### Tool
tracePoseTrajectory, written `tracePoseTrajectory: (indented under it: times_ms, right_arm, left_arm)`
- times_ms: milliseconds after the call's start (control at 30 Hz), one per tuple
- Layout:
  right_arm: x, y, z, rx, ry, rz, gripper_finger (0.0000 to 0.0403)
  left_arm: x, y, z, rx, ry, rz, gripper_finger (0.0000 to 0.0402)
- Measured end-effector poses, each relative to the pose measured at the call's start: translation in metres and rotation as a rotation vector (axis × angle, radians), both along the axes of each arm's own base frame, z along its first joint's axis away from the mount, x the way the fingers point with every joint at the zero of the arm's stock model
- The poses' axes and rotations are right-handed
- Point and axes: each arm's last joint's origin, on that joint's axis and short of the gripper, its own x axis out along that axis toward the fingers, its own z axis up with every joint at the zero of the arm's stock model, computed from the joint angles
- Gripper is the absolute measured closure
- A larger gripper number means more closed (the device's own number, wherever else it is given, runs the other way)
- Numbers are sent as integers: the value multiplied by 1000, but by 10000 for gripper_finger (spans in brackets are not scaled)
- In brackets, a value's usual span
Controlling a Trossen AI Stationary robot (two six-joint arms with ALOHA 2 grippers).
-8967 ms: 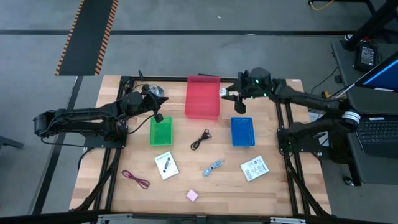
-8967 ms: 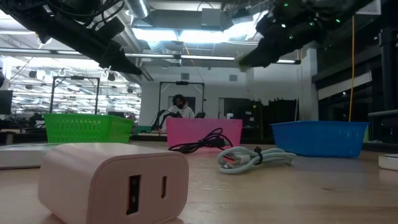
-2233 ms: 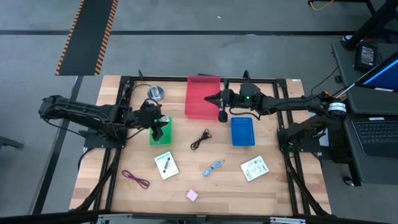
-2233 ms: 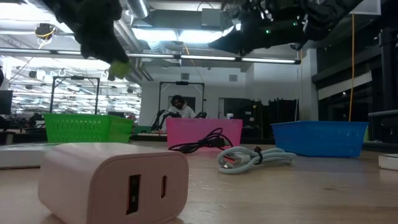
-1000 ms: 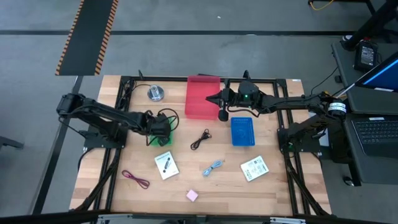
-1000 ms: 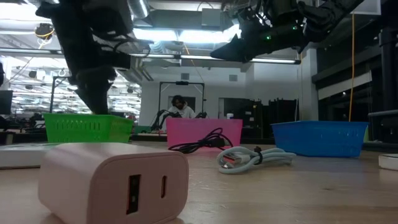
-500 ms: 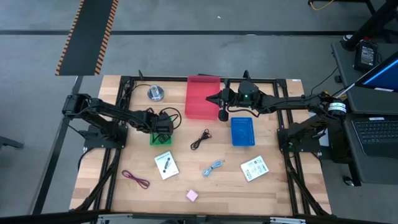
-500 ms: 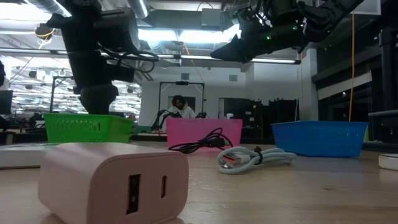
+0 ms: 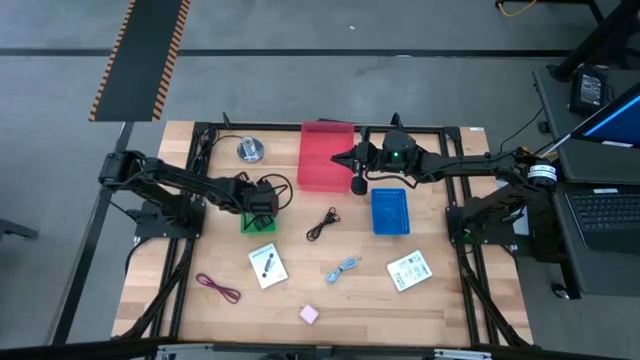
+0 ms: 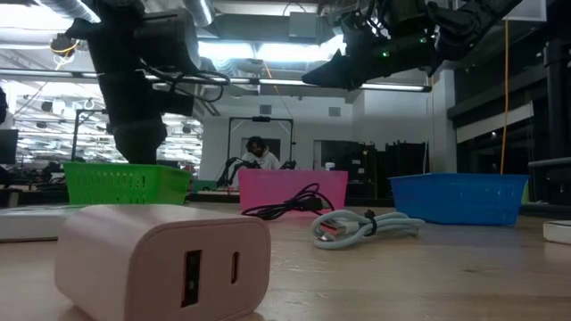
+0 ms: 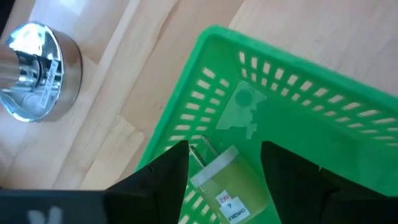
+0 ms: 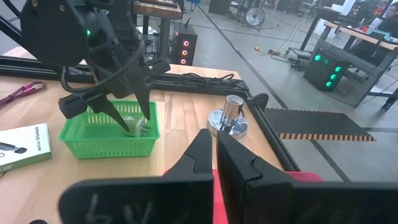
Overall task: Pick and place items into bin
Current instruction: Put the black charger cable into the blue basket
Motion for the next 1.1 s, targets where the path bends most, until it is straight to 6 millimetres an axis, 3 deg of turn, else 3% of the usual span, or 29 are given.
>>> tracePoseTrajectory:
  times_ms: [367,767,900,1100]
  right_arm:
    - [0,0,-3,9,26,0,398]
    - [0,0,-3,9,26,2,398]
    - [0,1,-3,7,28,4,398]
    - [2,10,-4,-34,44,65,398]
  left_arm:
    - [8,-8,50,38,-137,-194,234]
    - [-26,-35,99,31,-376,-361,267]
    - [-30,-41,104,64,-424,-383,276]
    - [-25,-53,85,74,-495,-536,301]
